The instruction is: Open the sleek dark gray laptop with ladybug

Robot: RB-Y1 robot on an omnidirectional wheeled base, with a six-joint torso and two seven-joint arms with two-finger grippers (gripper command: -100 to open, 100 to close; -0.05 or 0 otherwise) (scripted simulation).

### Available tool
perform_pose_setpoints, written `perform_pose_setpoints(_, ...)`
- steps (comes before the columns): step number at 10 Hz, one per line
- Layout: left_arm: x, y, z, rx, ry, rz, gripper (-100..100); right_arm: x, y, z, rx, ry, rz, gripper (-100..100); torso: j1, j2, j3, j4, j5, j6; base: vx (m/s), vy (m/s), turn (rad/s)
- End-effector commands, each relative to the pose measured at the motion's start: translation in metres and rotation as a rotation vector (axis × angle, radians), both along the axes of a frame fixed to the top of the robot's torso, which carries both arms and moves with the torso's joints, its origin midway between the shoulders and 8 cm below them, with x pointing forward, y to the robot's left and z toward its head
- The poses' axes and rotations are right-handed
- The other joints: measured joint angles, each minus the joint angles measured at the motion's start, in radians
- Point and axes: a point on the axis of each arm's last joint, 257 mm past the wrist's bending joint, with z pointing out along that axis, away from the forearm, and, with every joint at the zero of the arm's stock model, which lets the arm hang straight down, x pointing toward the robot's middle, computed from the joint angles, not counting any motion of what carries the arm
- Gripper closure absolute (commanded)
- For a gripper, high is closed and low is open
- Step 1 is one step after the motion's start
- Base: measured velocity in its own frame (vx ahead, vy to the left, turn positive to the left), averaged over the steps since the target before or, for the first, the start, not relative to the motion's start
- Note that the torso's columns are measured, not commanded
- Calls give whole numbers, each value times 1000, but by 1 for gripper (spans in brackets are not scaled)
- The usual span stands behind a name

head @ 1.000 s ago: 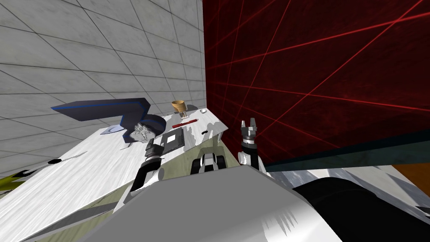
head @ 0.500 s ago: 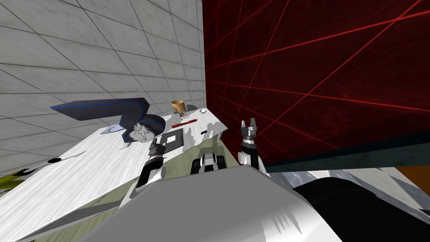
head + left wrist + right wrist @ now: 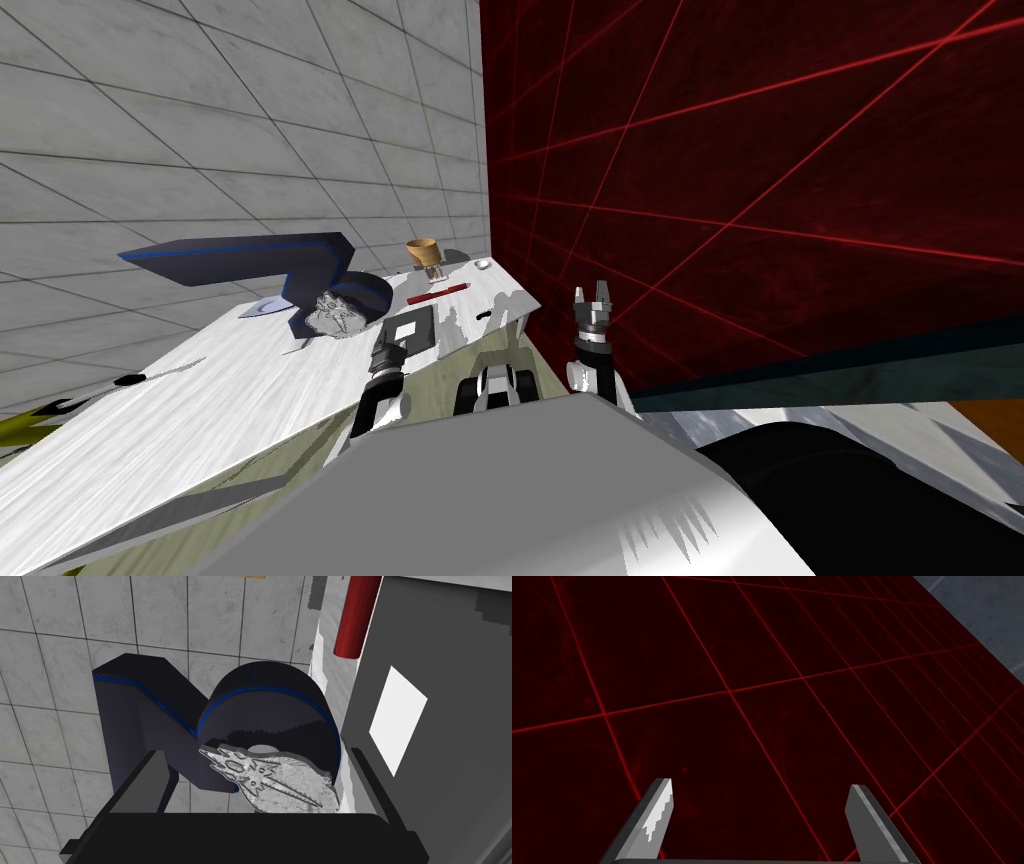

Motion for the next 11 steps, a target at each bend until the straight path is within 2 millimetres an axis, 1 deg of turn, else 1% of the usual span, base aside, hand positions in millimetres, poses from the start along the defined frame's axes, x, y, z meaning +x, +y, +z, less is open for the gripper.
perform_pose_setpoints(1,0,-1,0,-1,0,0,-100,0,0,0,0,0,0,0,1,0,0,0,0,0,0,0,0)
perform_pose_setpoints(2,-1,6,10,-1,0,4,-100,0,0,0,0,0,0,0,0,0,0,0,0,0,3,-19,-15)
perform_pose_setpoints(10,-5,24,55,0,0,10,-100,0,0,0,0,0,0,0,-1,0,0,0,0,0,1,-23,-10)
perform_pose_setpoints(11,-5,23,53,1,-3,10,-100,0,0,0,0,0,0,0,-1,0,0,0,0,0,1,-7,-1)
